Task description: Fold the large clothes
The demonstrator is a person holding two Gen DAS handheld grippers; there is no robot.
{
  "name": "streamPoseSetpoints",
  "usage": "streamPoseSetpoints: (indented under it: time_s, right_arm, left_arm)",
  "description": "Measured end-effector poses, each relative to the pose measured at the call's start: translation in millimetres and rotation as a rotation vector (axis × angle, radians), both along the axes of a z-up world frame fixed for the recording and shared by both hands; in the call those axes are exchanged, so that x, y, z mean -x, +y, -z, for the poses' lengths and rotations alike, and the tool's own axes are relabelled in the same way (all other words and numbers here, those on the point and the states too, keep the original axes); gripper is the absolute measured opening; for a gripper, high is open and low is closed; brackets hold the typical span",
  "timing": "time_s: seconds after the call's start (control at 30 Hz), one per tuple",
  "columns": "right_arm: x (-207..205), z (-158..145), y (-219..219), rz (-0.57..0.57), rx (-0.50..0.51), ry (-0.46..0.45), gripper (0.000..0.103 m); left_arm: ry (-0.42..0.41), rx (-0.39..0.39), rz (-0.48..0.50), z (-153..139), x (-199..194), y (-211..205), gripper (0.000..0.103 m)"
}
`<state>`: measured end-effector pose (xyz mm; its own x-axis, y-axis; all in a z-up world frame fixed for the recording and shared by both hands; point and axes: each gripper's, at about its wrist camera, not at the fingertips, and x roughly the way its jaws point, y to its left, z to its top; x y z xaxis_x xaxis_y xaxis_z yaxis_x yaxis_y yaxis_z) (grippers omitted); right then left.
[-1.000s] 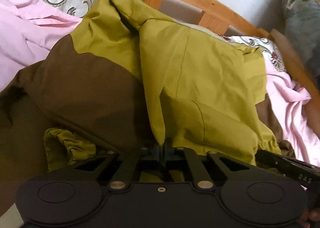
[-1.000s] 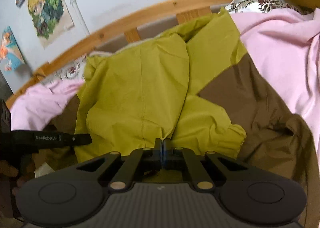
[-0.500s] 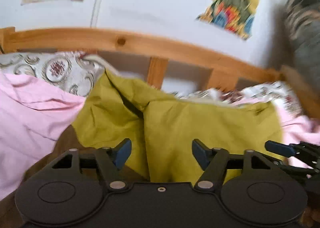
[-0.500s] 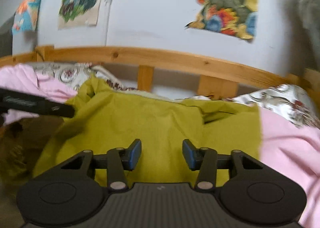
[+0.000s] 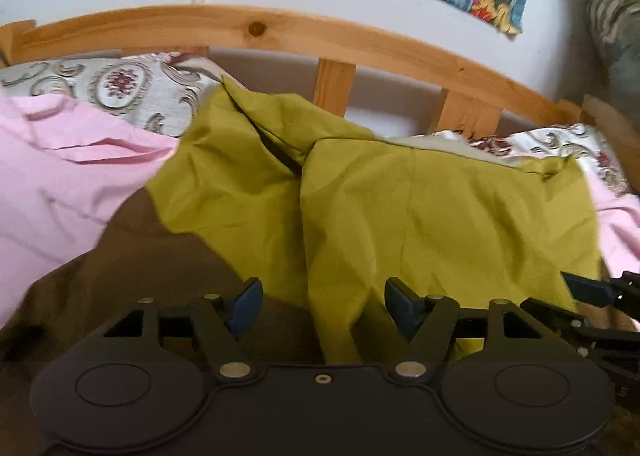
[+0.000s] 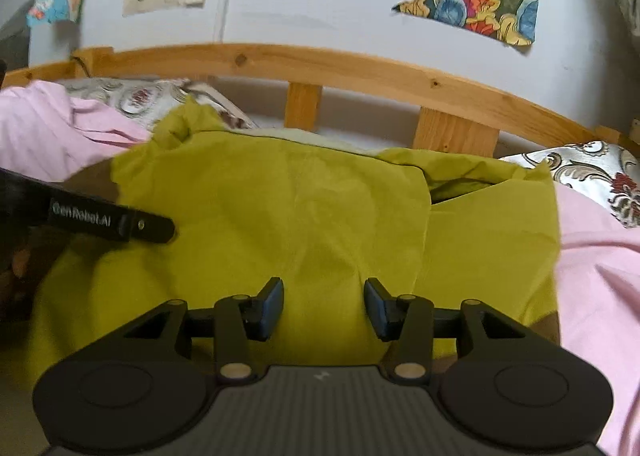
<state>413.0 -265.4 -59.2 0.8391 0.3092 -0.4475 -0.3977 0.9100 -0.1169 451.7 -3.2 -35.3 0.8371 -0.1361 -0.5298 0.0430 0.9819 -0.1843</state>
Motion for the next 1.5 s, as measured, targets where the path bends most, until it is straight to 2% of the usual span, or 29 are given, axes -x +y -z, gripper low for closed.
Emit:
streamPoseSetpoints:
  time_s: [0.1, 0.17, 0.27, 0.33, 0.4, 0.43, 0.5, 0.7, 0.77, 0.87, 1.0, 1.13, 1.23, 1.43, 1.5]
  right_arm:
    - [23, -1, -4, -0.026, 0.007, -0.007, 0.058]
    - [32, 5, -3, -0.027, 0.035, -0.014, 0.060]
    - [33, 20, 2, -0.018, 0.071, 0.004, 0.061]
    - [30, 27, 3, -0.011, 0.075, 0.022, 0.062]
    - [33, 18, -2, 0.005, 0.041, 0.027, 0.063]
    - [37, 13, -6, 0.002, 0.020, 0.019, 0.065]
    - [51, 1, -15, -0.016, -0.007, -0.011, 0.082]
    - [112, -28, -42, -0.058, 0.001, -0.073, 0.098]
    - [141, -35, -52, -0.064, -0.012, -0.074, 0.102]
    - [186, -43, -66, -0.069, -0.026, -0.059, 0.103]
    - [248, -48, -78, -0.079, -0.012, -0.035, 0.103]
    - [307, -41, -80, -0.106, 0.052, 0.026, 0.103]
    - [338, -26, -72, -0.138, 0.148, 0.052, 0.103]
    - [359, 7, -45, -0.168, 0.339, 0.081, 0.103]
    - [359, 12, -39, -0.195, 0.351, 0.083, 0.103]
  left_arm:
    - [0.000, -0.024, 0.024, -1, 33, -2, 0.070]
    - [-0.003, -0.069, 0.032, 5, 51, -8, 0.073]
    - [0.041, -0.155, 0.038, 18, 56, -19, 0.075]
    - [0.042, -0.183, 0.043, 20, 56, -21, 0.075]
    - [0.068, -0.125, 0.034, 10, 57, -15, 0.077]
    - [0.074, -0.079, 0.037, 5, 60, -9, 0.082]
    - [0.081, -0.020, 0.033, -5, 68, 1, 0.091]
    - [0.072, -0.023, 0.015, -38, 123, 18, 0.102]
    - [0.049, -0.039, 0.008, -46, 150, 20, 0.102]
    - [0.028, -0.085, 0.009, -54, 196, 21, 0.102]
    - [0.016, -0.144, 0.071, -56, 259, 16, 0.102]
    - [0.030, -0.194, 0.137, -49, 307, 7, 0.102]
    - [0.048, -0.212, 0.179, -36, 334, 4, 0.102]
    - [0.105, -0.222, 0.295, -13, 360, -7, 0.102]
    - [0.117, -0.239, 0.326, -7, 364, -15, 0.102]
